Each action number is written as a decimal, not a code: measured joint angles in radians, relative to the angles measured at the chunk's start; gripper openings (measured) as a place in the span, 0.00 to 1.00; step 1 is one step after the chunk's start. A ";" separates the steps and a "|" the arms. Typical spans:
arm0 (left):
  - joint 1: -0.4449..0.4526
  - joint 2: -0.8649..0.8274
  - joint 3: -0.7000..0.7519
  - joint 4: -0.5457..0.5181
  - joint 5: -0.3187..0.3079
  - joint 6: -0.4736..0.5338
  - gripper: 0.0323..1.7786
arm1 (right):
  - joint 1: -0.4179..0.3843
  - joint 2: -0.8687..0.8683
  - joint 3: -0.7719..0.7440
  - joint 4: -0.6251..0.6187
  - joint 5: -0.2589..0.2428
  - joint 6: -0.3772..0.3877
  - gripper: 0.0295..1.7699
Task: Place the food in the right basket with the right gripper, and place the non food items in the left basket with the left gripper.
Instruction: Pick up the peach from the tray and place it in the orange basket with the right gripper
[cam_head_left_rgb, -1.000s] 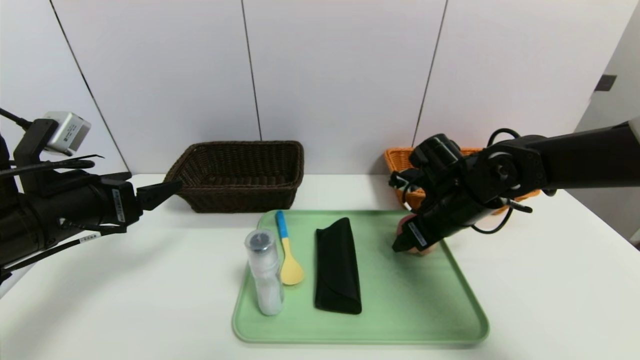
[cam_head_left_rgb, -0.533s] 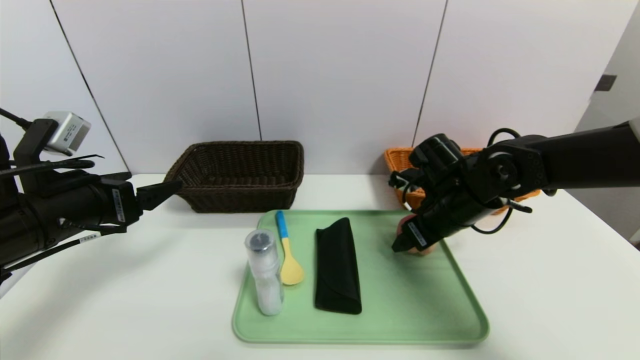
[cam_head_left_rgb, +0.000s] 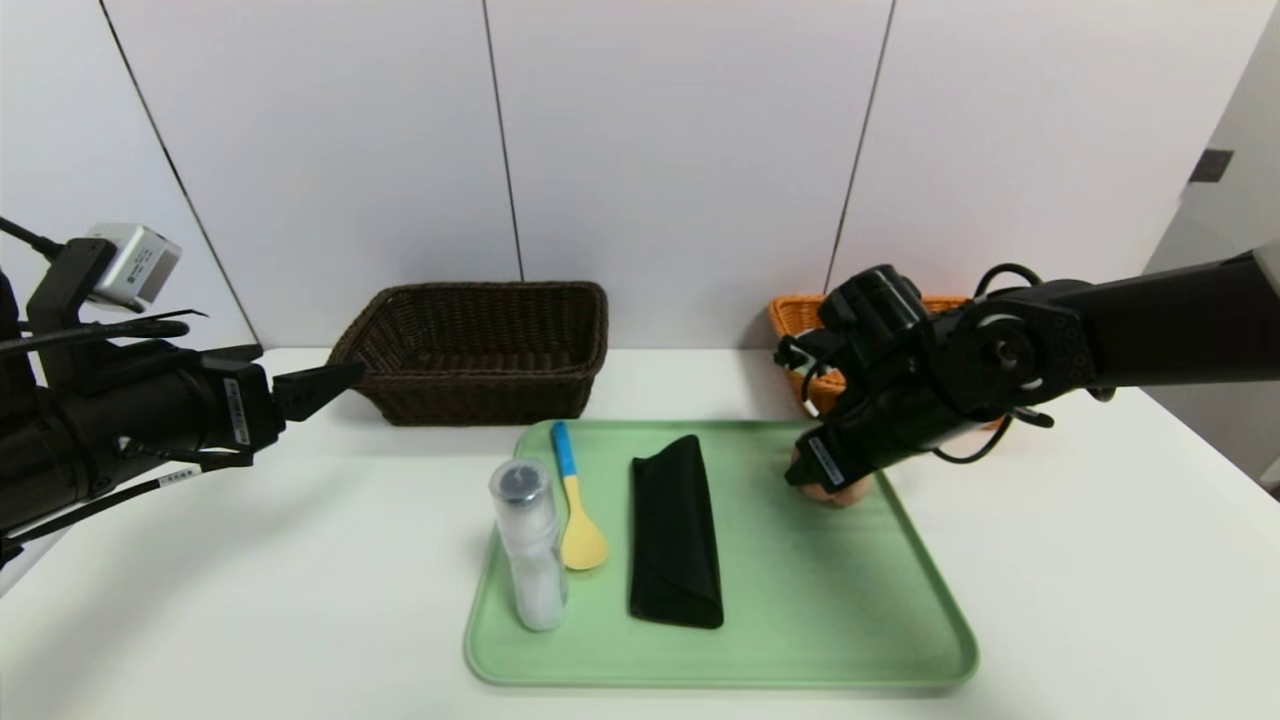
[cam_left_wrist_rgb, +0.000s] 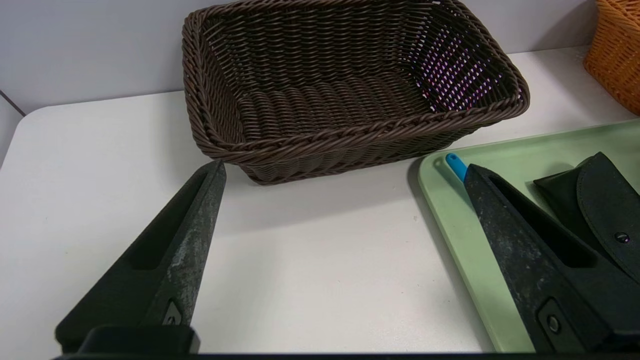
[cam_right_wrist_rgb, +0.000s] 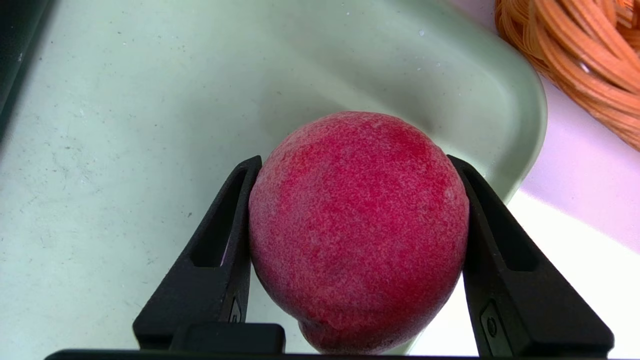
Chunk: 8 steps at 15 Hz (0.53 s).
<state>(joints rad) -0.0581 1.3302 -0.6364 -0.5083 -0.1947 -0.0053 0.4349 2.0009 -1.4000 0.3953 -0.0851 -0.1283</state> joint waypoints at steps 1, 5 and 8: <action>0.000 0.000 0.000 0.000 0.000 0.000 0.95 | 0.000 -0.001 0.000 0.001 0.000 -0.001 0.63; -0.001 0.000 0.000 0.001 0.000 0.000 0.95 | 0.014 -0.039 0.001 0.006 0.000 -0.011 0.63; -0.001 0.000 0.000 0.000 0.000 0.000 0.95 | 0.049 -0.105 0.003 0.008 0.001 -0.022 0.63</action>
<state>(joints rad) -0.0591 1.3302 -0.6364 -0.5079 -0.1951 -0.0057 0.4834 1.8955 -1.3970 0.4034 -0.0836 -0.1504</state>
